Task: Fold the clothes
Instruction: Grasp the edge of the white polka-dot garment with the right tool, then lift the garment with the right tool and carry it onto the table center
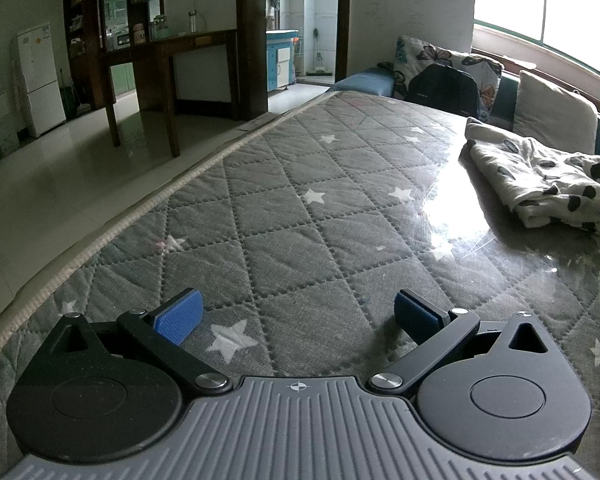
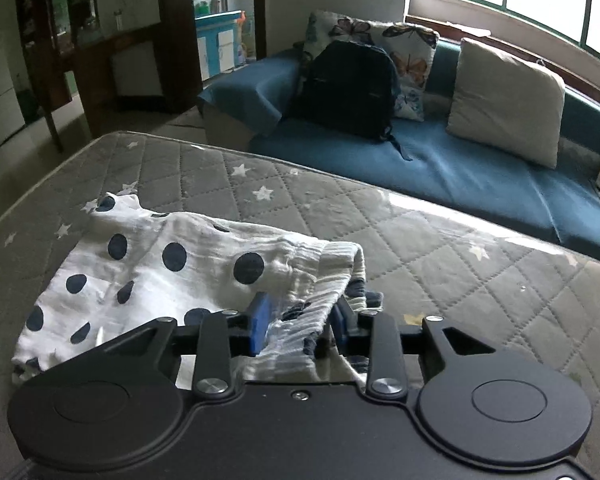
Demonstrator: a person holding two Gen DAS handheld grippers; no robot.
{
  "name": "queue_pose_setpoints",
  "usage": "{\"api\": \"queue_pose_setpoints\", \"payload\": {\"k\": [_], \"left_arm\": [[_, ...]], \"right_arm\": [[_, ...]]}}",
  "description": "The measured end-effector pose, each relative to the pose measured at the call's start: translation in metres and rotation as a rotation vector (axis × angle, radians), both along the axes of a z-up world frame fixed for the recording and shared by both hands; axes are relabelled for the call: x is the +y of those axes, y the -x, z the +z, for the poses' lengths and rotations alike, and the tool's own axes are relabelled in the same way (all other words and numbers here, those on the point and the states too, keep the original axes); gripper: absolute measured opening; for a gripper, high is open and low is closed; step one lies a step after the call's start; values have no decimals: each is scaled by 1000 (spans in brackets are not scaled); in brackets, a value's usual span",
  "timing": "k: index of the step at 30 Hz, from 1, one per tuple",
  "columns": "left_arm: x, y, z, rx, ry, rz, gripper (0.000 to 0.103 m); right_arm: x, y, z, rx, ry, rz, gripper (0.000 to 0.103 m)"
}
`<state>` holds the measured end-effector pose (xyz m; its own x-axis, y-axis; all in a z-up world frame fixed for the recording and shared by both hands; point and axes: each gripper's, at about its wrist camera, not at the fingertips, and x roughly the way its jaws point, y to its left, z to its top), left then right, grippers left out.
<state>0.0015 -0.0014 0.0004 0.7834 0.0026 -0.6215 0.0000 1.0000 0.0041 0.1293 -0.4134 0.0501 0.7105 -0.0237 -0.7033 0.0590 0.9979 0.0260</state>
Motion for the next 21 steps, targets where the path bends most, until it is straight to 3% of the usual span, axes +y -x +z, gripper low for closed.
{"api": "queue_pose_setpoints", "payload": {"k": [5, 10, 14, 17, 21], "left_arm": [[0, 0, 0, 0, 0, 0, 103], [0, 1, -2, -1, -2, 0, 103], [-4, 4, 1, 12, -7, -11, 103], [-5, 23, 8, 24, -8, -56, 103], [-10, 56, 26, -31, -21, -123, 103]], "right_arm": [[-2, 24, 23, -77, -81, 19, 5], [11, 78, 79, -224, -88, 103, 5], [28, 140, 140, -369, -51, 192, 4], [40, 192, 179, -473, -18, 246, 4], [57, 277, 238, -647, 37, 314, 4]]}}
